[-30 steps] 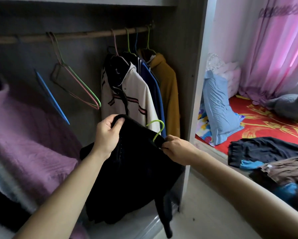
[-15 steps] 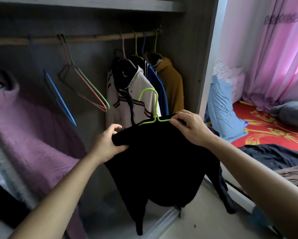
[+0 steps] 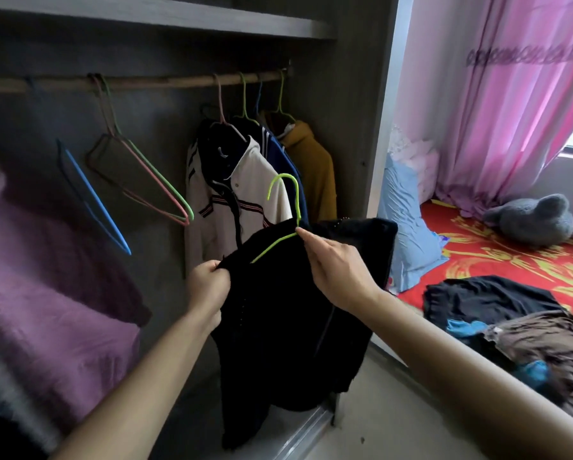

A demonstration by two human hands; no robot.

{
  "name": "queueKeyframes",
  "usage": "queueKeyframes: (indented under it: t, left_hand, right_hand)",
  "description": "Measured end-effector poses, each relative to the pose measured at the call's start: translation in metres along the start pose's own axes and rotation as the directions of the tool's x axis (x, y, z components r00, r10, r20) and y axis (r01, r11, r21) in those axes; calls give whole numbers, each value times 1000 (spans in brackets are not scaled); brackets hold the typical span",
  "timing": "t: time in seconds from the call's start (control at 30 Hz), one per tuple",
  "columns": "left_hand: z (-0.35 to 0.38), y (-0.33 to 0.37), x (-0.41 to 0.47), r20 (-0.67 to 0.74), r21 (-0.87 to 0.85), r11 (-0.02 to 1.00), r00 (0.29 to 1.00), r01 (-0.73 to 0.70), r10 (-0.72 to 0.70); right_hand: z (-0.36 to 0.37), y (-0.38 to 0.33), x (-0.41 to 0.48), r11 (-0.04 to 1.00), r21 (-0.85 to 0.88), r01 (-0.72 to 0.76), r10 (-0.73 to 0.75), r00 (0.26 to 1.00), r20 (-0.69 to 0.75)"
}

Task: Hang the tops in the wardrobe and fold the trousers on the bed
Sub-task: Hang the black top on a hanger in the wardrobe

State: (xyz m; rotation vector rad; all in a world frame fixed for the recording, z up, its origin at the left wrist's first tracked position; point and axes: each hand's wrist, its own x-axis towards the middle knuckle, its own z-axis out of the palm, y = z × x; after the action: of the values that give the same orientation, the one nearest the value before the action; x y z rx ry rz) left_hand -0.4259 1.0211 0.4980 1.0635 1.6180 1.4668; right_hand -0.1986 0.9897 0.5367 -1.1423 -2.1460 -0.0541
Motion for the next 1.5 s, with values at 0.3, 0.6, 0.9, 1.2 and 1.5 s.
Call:
queueKeyframes:
  t: [0.3, 0.6, 0.9, 1.2, 1.5]
  left_hand:
    - [-44, 35, 20, -123, 82, 974, 968, -211, 220]
    - [-77, 52, 27, 287, 494, 585, 755, -644, 589]
    - [-79, 102, 66, 293, 515, 342, 536, -786, 792]
    - [-85, 162, 156, 86, 711, 349, 567, -611, 819]
    - [-92, 215, 226, 74, 925, 207, 684, -319, 725]
  right_hand:
    - [-21, 34, 35, 971, -240, -6, 6, 1000, -1]
    - [-43, 28, 62, 981, -187, -48, 42, 999, -34]
    - [-50, 33, 104, 921, -348, -175, 146, 984, -106]
    - [-26, 49, 203, 921, 116, -373, 369, 928, 51]
    - [-1, 24, 325, 426, 697, -577, 296, 817, 495]
